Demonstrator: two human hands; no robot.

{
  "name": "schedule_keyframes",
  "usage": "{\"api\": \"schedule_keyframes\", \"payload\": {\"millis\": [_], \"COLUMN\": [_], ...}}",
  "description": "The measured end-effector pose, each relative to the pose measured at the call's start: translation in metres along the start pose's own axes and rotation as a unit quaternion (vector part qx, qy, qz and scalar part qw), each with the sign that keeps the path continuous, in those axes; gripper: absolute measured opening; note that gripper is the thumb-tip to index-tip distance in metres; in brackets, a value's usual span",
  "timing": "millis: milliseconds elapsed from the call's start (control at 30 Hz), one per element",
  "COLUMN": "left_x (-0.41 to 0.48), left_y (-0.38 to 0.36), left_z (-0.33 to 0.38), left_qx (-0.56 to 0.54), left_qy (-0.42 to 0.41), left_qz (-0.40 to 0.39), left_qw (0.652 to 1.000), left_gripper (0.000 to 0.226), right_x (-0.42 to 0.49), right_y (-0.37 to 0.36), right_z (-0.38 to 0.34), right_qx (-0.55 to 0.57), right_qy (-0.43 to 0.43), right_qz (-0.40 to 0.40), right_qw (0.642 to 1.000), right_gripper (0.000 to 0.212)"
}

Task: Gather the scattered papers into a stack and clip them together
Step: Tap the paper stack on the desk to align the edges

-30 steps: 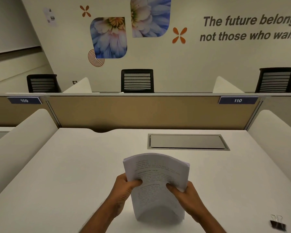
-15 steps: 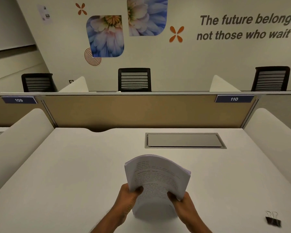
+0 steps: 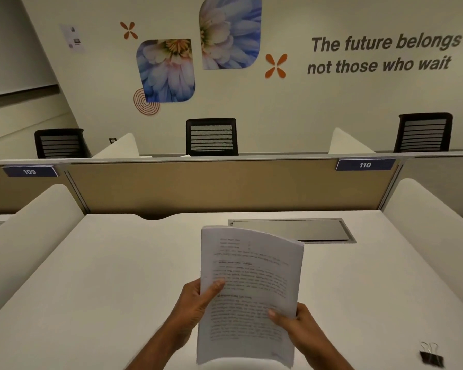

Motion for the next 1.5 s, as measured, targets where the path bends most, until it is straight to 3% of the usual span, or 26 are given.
{"api": "schedule_keyframes", "payload": {"millis": [300,567,767,900,1000,1100,1200,1333,1400,1500], "left_x": [-0.01,-0.019,-0.021,-0.015,-0.008,-0.003,-0.004,-0.006,-0.007,-0.007], "left_y": [-0.018,-0.049,-0.056,-0.058,-0.058,-0.051,-0.045,-0.051,-0.06,-0.076], "left_z": [0.059,0.067,0.06,0.062,0.066,0.069,0.068,0.066,0.067,0.072], "left_qx": [0.058,0.04,0.06,0.088,0.107,0.116,0.135,0.184,0.195,0.209], "left_qy": [-0.04,0.015,0.036,0.025,0.013,0.015,0.026,0.032,0.031,0.024], "left_qz": [-0.05,-0.162,-0.201,-0.223,-0.232,-0.272,-0.328,-0.384,-0.392,-0.393], "left_qw": [0.996,0.986,0.977,0.97,0.967,0.955,0.935,0.904,0.898,0.895], "left_gripper": [0.035,0.043,0.049,0.043,0.042,0.042,0.041,0.043,0.039,0.035], "right_x": [-0.044,-0.069,-0.072,-0.074,-0.076,-0.082,-0.091,-0.092,-0.086,-0.073], "right_y": [0.007,0.029,0.039,0.035,0.033,0.056,0.088,0.086,0.073,0.065], "right_z": [-0.016,-0.001,0.012,0.017,0.012,-0.017,-0.075,-0.13,-0.135,-0.123], "right_qx": [0.212,0.233,0.24,0.287,0.216,0.222,0.058,-0.148,-0.199,-0.213], "right_qy": [-0.066,-0.098,-0.104,-0.095,-0.058,-0.031,0.063,0.058,0.043,0.037], "right_qz": [-0.061,-0.064,-0.084,-0.124,-0.079,-0.024,0.038,-0.036,-0.082,-0.073], "right_qw": [0.973,0.965,0.961,0.945,0.972,0.974,0.996,0.987,0.976,0.974], "right_gripper": [0.038,0.086,0.092,0.077,0.09,0.061,0.044,0.035,0.039,0.046]}}
Point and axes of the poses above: each hand's wrist, its own x-axis towards the middle knuckle, its own y-axis out of the back of the hand, z = x × y, the point moved 4 cm from there along x, towards the middle knuckle, and after that the axes turned 10 degrees about x, right-handed, at the moved point
